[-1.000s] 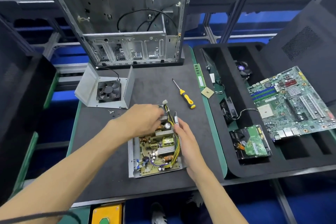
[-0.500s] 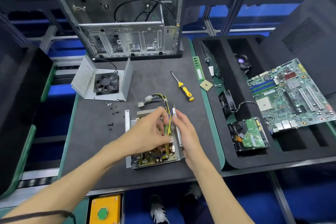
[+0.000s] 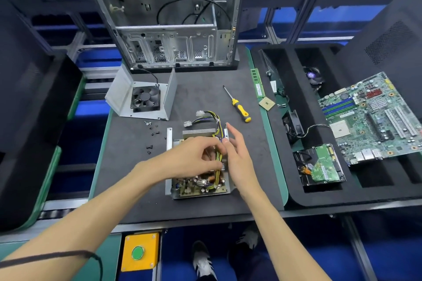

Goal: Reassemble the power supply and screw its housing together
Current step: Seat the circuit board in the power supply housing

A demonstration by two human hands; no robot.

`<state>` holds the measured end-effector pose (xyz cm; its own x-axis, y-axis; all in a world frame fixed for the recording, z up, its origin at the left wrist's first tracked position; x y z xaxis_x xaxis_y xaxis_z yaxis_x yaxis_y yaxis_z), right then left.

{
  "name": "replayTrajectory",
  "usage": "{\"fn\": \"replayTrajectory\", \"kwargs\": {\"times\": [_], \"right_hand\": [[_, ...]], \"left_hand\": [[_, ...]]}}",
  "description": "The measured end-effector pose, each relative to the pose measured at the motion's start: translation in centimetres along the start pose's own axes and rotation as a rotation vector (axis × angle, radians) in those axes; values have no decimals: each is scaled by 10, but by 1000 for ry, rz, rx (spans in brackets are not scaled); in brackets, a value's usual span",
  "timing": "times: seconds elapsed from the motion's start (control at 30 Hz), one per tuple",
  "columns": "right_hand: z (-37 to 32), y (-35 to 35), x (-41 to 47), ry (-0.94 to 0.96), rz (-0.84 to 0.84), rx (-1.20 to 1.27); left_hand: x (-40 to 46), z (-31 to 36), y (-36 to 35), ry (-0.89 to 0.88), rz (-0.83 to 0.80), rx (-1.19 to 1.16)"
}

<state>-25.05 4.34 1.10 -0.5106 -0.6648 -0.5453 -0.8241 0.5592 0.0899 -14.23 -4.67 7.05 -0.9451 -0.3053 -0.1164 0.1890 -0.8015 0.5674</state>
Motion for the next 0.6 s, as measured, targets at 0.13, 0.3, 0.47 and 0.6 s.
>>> {"fn": "replayTrajectory", "kwargs": {"times": [0.13,0.3,0.47,0.6], "right_hand": [[-1,0,0,-6,-4,-18],[-1,-3,0,-5,8,6],[-1,-2,-1,0,3,15],[-2,-1,-2,5,-12,14]], "left_hand": [[-12,-4,13,-60,-77,293],[-20,-17,7,-89,-231,1015],[-12,-23,7,-66,-196,1029],[-6,-35,10,31,-353,993]]}}
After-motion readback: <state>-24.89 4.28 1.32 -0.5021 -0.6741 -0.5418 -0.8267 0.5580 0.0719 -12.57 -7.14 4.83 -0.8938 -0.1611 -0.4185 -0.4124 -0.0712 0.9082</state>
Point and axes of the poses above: each hand's wrist, its own x-axis towards the middle knuckle, its own y-axis out of the back of the hand, z = x × y, the point moved 2 cm from there along x, towards the middle knuckle, and after that the axes turned 14 degrees about -y, right-handed, at the moved point
